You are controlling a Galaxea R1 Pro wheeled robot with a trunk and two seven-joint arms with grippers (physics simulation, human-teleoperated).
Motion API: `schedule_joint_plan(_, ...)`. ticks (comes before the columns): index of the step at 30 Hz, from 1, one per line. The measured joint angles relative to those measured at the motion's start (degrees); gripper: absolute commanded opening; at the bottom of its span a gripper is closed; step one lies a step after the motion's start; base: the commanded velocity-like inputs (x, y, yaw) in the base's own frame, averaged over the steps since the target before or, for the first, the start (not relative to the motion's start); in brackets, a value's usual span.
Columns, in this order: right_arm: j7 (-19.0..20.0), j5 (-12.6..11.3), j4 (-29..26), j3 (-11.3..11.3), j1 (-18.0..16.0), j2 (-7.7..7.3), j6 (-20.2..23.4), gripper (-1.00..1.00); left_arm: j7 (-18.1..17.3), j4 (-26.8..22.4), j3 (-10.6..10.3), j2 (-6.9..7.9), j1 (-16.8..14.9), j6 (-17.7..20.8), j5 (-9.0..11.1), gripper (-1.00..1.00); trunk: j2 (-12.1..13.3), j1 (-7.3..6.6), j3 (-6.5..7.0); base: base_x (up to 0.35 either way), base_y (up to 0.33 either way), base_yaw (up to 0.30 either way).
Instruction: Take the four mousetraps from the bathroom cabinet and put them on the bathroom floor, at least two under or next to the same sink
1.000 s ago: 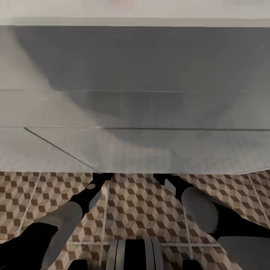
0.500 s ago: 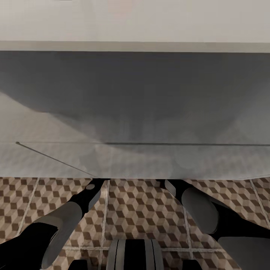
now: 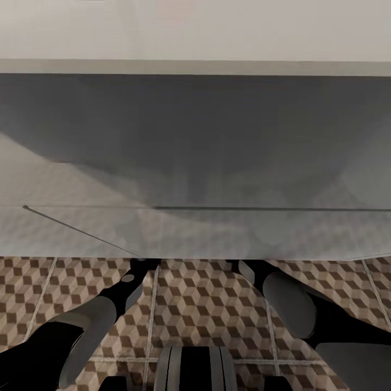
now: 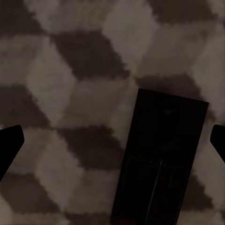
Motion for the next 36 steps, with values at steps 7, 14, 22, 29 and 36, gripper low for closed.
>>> schedule_joint_plan(7,0.0,-0.1,0.0,-0.1,0.0,0.04,-0.2,1.00,0.0,0.8,0.1,0.02,0.0,-0.4,0.2,-1.00,0.0,0.00,0.00,0.000,0.000,0.000)
schedule_joint_plan(14,0.0,-0.1,0.0,-0.1,0.0,0.03,-0.3,1.00,0.0,1.0,0.1,-0.06,0.0,-0.7,0.3,-1.00,0.0,0.00,0.00,0.000,0.000,0.000)
schedule_joint_plan(22,0.0,-0.1,0.0,-0.1,0.0,0.03,-0.3,1.00,0.0,1.1,0.1,-0.07,0.0,-0.7,0.4,-1.00,0.0,0.00,0.00,0.000,0.000,0.000)
schedule_joint_plan(29,0.0,-0.1,0.0,-0.1,0.0,0.02,-0.4,1.00,0.1,1.6,0.2,-0.02,0.0,-0.5,0.2,-1.00,0.0,0.00,0.01,0.000,0.000,0.000)
schedule_joint_plan(36,0.0,-0.1,0.0,0.0,0.0,0.03,-0.5,1.00,0.1,1.5,0.2,-0.01,0.0,-0.3,0.2,-1.00,0.0,-0.01,0.00,0.000,0.000,0.000)
